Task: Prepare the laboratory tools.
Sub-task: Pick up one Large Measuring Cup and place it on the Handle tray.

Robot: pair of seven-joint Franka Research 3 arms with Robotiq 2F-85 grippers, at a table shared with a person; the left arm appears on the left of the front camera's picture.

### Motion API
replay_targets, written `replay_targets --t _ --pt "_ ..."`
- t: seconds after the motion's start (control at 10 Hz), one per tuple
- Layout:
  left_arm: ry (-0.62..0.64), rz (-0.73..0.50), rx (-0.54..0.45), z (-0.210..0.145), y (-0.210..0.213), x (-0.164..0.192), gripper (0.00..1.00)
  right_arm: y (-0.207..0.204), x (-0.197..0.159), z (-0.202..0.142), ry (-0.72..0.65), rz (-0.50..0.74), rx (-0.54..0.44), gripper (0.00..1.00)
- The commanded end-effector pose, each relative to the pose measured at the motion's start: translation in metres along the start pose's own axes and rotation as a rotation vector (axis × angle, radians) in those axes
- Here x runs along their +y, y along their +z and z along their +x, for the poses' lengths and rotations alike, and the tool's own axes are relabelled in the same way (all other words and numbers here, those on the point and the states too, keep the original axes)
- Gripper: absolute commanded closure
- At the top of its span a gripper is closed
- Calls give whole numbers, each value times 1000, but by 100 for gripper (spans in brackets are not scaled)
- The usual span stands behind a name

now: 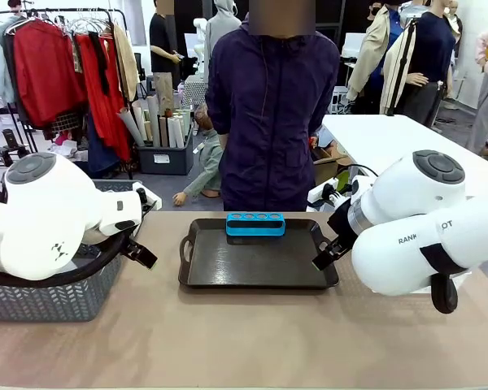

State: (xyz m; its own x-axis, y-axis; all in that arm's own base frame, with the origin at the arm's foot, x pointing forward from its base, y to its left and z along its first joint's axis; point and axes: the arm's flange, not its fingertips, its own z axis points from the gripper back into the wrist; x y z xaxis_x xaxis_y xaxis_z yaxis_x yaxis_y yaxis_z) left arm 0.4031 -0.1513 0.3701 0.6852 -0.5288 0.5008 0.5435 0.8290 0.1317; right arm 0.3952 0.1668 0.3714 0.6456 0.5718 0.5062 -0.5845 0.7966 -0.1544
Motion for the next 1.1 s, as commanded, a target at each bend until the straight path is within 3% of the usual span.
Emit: replay_targets --t 0.0,1.0 --pt "0 0 0 0 0 0 0 0 0 0 -1 0 0 0" --pt "0 0 0 0 0 0 0 0 0 0 -1 0 0 0"
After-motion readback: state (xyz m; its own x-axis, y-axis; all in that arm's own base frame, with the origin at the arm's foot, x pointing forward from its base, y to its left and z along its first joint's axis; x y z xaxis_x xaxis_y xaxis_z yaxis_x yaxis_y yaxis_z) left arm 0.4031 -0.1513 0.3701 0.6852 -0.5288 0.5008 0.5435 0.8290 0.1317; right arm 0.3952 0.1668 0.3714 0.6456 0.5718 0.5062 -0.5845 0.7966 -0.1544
